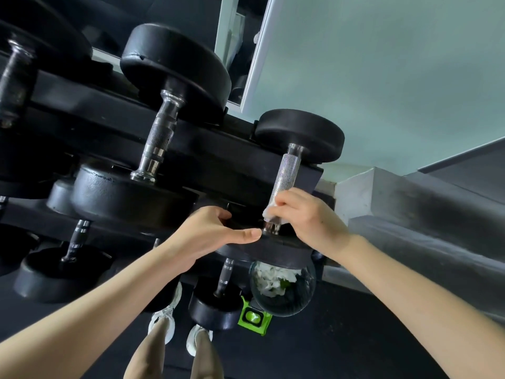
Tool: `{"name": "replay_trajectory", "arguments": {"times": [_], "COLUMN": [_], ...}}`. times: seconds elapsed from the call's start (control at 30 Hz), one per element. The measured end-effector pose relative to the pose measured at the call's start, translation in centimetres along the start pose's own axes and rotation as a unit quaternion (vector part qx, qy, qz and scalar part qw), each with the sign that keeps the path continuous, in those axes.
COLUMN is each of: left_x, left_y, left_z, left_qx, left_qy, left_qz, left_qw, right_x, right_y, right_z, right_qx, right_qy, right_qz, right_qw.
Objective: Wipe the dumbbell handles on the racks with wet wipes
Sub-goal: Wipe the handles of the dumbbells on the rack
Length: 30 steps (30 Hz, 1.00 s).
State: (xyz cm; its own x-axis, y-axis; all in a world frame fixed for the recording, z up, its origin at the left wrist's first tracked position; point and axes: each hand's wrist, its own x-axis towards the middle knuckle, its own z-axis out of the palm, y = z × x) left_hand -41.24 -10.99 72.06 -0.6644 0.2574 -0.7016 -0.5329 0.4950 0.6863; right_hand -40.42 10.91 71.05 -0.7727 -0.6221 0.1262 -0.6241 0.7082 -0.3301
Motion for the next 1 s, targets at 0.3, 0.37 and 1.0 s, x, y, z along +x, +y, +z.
{"name": "replay_trajectory", "arguments": {"times": [0.3, 0.37, 1.0], "left_x": [0.0, 0.1, 0.6], "left_y": [0.2, 0.2, 0.1], "left_z": [-0.1, -0.2, -0.3], "left_qx": [0.006, 0.01, 0.029], "left_qy": [-0.002, -0.003, -0.01], "left_qz": [0.002, 0.0, 0.006], "left_qw": [1.0, 1.0, 1.0], "right_x": [1.1, 0.6, 4.2], "right_y": [0.5, 0.0, 2.2], "right_z": [0.5, 0.3, 1.3], "right_qx": [-0.057, -0.099, -0.163], "right_qy": [0.064, 0.049, 0.275], "right_qz": [0.041, 0.017, 0.163], "right_qw": [0.995, 0.994, 0.933]}}
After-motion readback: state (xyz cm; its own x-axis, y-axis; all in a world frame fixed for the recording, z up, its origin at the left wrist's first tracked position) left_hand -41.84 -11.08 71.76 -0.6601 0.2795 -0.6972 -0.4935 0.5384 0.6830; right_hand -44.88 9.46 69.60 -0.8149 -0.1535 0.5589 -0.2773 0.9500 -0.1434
